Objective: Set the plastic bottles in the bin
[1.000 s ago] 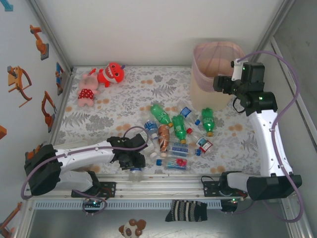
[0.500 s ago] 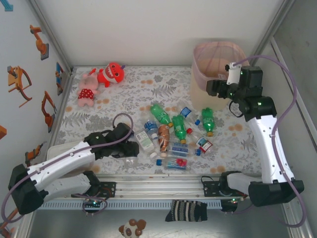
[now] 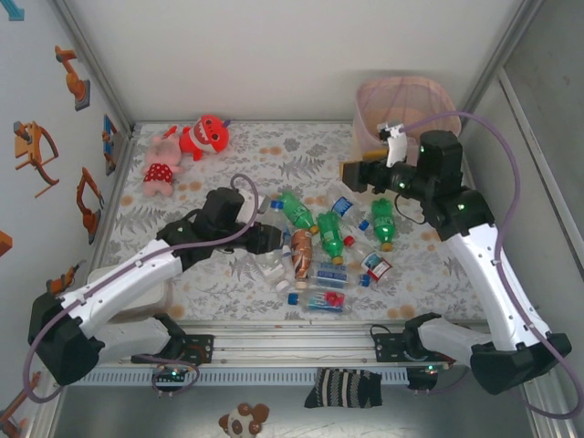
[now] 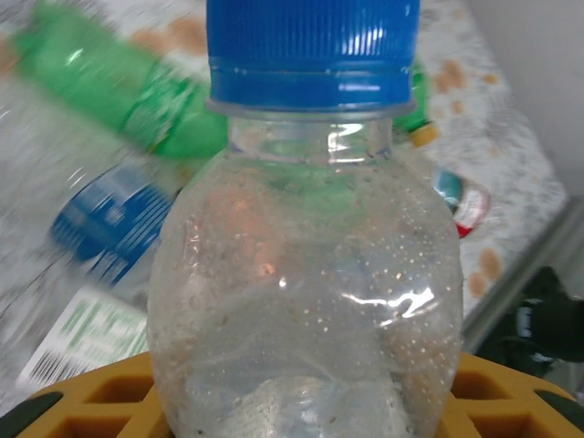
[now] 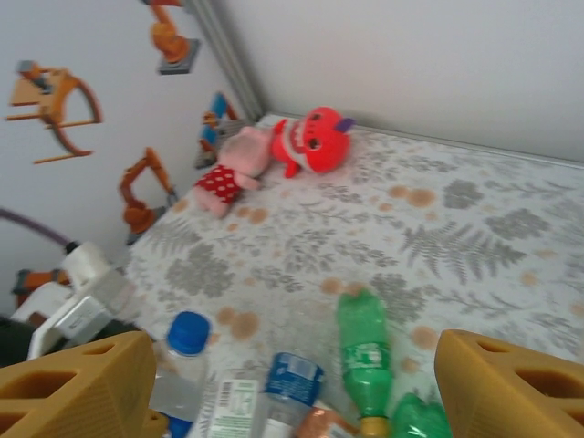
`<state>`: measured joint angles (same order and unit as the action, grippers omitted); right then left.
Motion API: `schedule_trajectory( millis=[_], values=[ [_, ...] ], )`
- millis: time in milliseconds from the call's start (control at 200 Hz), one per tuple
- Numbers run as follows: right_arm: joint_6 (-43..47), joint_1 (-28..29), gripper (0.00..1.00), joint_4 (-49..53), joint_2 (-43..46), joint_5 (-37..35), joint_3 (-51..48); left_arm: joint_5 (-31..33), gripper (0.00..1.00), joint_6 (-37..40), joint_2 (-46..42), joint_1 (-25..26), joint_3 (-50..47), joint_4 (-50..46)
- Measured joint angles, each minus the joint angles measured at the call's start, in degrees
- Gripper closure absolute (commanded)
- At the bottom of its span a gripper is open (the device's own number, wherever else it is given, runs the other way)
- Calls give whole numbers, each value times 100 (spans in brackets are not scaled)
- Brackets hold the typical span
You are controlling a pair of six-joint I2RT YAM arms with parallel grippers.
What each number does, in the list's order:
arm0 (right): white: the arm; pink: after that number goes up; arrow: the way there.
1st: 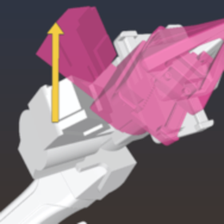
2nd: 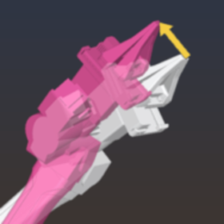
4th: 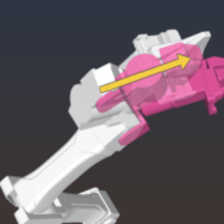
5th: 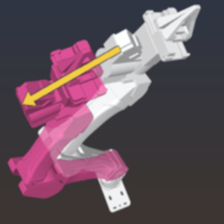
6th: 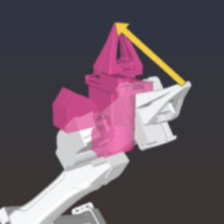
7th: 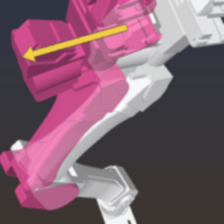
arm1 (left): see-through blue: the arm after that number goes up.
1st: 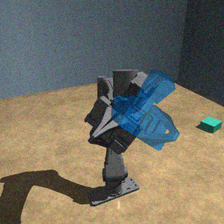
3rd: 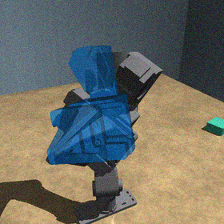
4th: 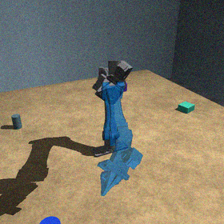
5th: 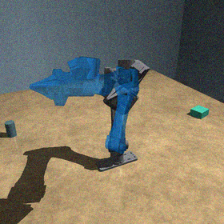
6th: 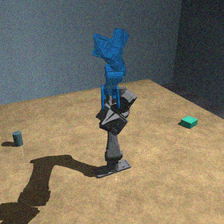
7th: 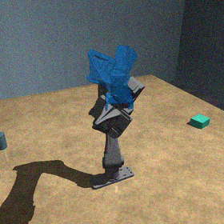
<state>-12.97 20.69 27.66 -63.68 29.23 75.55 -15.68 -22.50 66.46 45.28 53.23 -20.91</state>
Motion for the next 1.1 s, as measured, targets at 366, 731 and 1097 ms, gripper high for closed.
schedule_trajectory(
  millis=[366, 731, 1097],
  values=[
    [-208, 811, 24, -966, 448, 706, -442, -1869, 56, 1016, 70, 0, 356, 1805],
    [-356, 1204, 33, -1779, 385, 1449, -444, -2990, 56, 1075, 72, 2, 470, 2702],
    [-328, 1414, 54, -1808, 37, 1639, -424, -3217, 56, 1082, 76, 48, 529, 2728]
  ],
)
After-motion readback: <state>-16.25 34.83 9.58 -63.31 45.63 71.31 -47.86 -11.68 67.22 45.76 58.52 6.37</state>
